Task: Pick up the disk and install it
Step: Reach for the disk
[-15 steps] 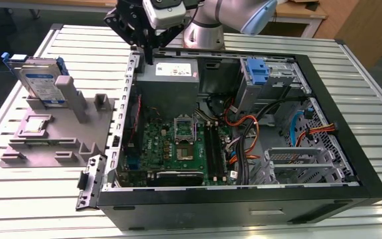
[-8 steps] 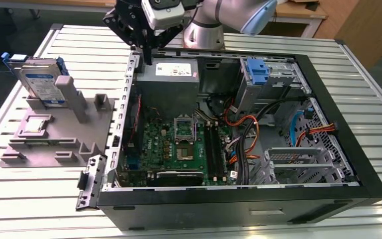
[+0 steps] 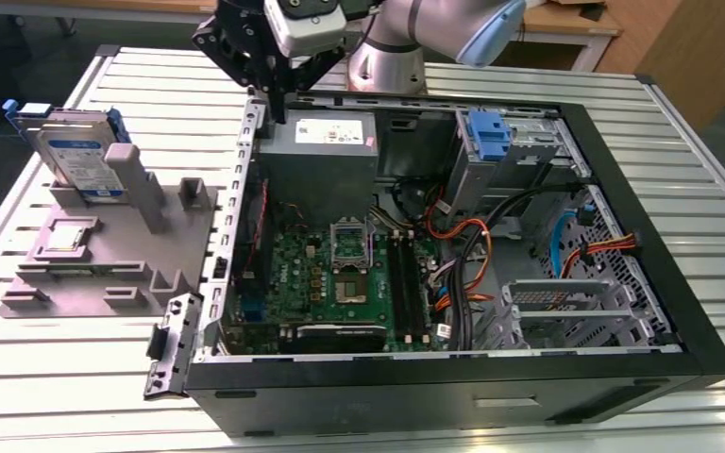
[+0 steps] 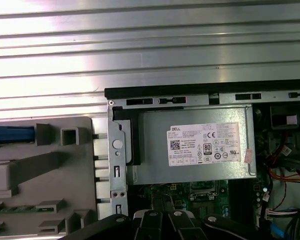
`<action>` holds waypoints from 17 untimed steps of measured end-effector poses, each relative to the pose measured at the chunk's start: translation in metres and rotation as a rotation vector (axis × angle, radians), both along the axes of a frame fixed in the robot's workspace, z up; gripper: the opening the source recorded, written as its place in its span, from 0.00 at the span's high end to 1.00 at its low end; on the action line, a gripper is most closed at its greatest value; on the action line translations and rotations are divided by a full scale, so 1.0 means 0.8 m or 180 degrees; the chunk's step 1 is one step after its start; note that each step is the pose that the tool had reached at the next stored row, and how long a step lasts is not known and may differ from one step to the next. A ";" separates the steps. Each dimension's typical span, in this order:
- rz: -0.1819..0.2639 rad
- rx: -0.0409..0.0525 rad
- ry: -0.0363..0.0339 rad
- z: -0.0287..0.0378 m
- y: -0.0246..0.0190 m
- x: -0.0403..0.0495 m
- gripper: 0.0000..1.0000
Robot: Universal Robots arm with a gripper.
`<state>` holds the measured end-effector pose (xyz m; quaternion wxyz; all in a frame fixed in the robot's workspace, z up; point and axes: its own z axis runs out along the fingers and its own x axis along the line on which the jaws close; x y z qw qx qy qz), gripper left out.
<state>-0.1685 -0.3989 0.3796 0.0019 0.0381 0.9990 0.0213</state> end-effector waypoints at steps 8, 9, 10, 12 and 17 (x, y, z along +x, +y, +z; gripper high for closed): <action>0.0000 0.0000 0.0005 -0.0014 0.0000 -0.003 0.90; 0.0000 0.0000 0.0005 -0.0015 0.0000 -0.003 0.90; 0.0000 0.0000 0.0005 -0.0015 0.0000 -0.003 0.90; 0.0000 0.0000 0.0005 -0.0018 0.0000 -0.004 0.90; 0.0000 0.0000 0.0005 -0.0020 0.0000 -0.007 0.90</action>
